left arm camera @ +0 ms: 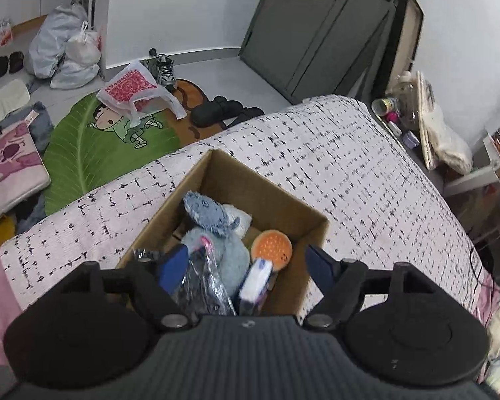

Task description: Organize soft objects

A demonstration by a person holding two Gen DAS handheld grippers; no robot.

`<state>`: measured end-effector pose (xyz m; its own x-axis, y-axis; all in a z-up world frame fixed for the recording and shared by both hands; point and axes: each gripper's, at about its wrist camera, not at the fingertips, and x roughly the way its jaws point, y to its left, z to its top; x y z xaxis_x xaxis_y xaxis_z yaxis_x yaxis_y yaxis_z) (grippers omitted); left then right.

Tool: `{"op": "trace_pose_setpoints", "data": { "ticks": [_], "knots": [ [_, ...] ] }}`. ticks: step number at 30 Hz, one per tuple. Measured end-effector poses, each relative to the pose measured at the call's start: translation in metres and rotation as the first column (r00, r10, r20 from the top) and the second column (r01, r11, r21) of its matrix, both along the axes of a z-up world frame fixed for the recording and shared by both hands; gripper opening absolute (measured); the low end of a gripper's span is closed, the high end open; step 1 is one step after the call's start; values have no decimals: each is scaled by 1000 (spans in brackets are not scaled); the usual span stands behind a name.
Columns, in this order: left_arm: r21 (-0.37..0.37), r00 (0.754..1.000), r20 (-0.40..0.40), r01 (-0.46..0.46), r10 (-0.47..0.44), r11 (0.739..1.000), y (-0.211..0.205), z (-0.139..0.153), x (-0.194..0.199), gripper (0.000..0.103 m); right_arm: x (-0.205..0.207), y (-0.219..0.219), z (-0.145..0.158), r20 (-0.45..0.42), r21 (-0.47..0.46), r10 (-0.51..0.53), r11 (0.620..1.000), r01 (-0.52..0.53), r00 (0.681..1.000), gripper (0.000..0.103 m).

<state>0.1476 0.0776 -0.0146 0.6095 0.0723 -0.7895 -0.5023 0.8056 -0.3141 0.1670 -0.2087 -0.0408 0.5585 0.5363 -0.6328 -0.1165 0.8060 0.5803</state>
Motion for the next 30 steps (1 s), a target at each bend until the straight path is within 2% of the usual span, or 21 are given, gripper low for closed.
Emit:
{"op": "trace_pose_setpoints", "data": {
  "ticks": [5, 11, 13, 17, 22, 30],
  "knots": [
    [50, 998, -18, 64, -64, 997, -20, 7, -11, 85, -10, -14, 10, 43, -54, -31, 998, 33, 999, 80],
    [100, 992, -49, 124, -120, 987, -42, 14, -23, 90, -24, -33, 19, 81, -75, -33, 996, 39, 996, 92],
    [113, 990, -51, 139, -134, 984, -49, 17, -28, 94, -27, -38, 20, 89, -80, -31, 996, 38, 996, 94],
    [126, 986, -55, 164, -159, 978, -59, 22, -36, 95, -35, -46, 22, 99, -90, -26, 995, 35, 995, 97],
    [152, 982, -48, 185, -180, 971, -68, 28, -48, 99, -45, -54, 28, 128, -144, -39, 988, 58, 991, 99],
    [154, 978, -16, 208, -209, 966, -77, 35, -70, 102, -65, -68, 36, 173, -152, 15, 988, 12, 985, 103]
  ]
}}
